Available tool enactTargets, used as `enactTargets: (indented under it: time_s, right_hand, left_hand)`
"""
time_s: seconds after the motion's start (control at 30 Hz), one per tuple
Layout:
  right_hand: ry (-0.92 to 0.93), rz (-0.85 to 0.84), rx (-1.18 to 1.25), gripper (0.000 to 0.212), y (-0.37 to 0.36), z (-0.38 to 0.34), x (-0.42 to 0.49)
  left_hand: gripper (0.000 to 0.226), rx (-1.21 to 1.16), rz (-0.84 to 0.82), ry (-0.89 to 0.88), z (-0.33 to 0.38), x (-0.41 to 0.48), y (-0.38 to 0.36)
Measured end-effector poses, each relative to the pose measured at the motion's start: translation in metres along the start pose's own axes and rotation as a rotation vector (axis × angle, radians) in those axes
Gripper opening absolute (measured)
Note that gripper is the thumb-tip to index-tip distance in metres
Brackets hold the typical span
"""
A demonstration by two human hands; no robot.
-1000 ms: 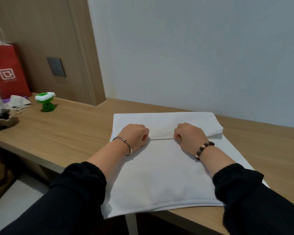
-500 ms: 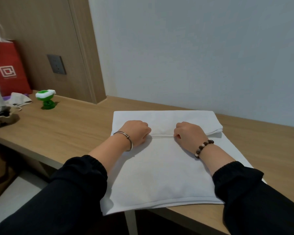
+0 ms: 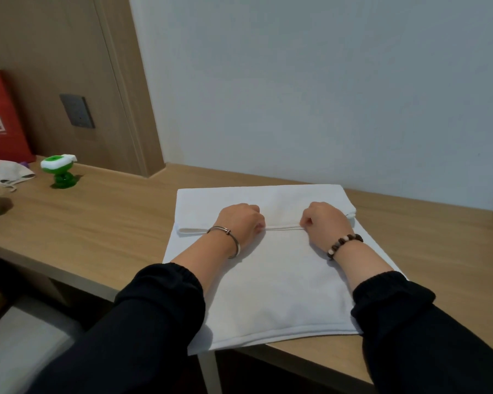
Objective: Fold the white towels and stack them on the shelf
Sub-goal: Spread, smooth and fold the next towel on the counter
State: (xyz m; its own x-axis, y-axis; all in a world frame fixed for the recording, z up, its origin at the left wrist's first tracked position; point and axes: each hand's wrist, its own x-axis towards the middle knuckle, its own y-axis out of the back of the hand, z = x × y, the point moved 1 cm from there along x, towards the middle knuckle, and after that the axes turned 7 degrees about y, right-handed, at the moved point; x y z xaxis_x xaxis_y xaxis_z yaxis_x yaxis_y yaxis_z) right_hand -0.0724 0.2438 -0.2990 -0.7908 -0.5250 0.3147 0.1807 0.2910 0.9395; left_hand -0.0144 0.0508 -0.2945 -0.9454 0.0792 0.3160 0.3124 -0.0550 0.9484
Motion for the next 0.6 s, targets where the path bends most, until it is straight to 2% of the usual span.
enactTargets:
  time_s: [0.1, 0.2, 0.27, 0.47, 0.6]
  right_hand:
    - [-0.209, 0.056, 0.029, 0.026, 0.006, 0.023, -0.007]
    - [-0.477, 0.231, 0.184, 0.021, 0.012, 0.039, -0.013]
    - [-0.599, 0.274, 0.261, 0.023, 0.014, 0.047, -0.015]
    - [-0.776, 0.228, 0.323, 0.041, 0.013, 0.058, -0.014]
    - [-0.816, 0.227, 0.408, 0.037, 0.016, 0.063, -0.016]
  left_hand:
    - [0.022, -0.023, 0.006, 0.014, 0.001, 0.001, -0.001]
    - [0.021, -0.033, -0.005, 0.022, 0.0, 0.003, -0.002]
    - [0.021, -0.037, -0.02, 0.04, 0.001, 0.004, -0.002]
    - [0.017, -0.056, -0.072, 0.119, 0.016, 0.016, -0.005]
    - [0.02, -0.07, -0.098, 0.11, 0.019, 0.019, -0.014]
